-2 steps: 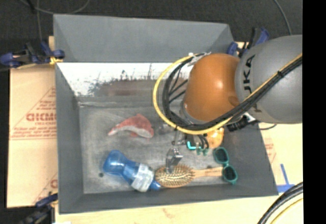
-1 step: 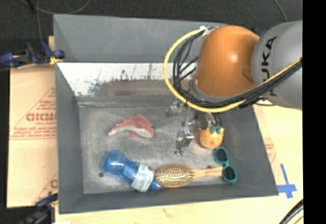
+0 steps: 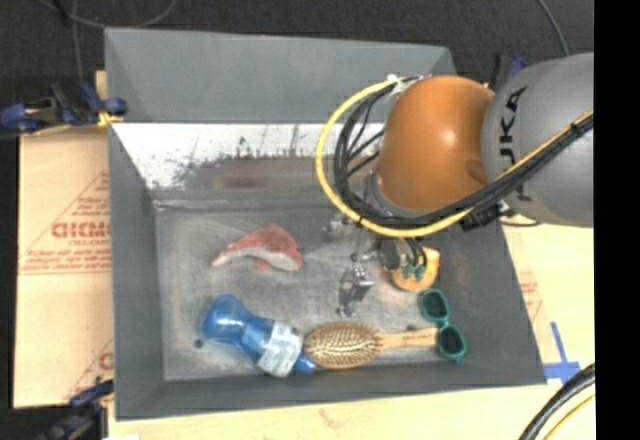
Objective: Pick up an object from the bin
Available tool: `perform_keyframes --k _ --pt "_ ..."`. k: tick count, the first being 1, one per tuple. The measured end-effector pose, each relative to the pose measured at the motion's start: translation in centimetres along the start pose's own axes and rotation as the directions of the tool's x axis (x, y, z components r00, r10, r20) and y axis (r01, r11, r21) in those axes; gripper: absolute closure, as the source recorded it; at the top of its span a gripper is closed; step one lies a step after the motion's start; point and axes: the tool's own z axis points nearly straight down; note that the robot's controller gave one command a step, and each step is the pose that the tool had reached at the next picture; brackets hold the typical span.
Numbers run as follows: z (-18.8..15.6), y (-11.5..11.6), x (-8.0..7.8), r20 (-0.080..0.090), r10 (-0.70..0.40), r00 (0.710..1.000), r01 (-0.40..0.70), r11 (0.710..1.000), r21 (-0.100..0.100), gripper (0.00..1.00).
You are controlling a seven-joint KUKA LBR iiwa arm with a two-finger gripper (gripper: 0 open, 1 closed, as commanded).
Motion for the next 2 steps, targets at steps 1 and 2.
perform_keyframes --k 1,2 --pt "3.8 -1.9 2.4 -0.014 -0.082 0.997 0.082 0.997 0.001 0.0" --pt "2.4 -2.3 5.4 -0.018 -0.175 0.984 0.175 0.985 -0.001 0.0"
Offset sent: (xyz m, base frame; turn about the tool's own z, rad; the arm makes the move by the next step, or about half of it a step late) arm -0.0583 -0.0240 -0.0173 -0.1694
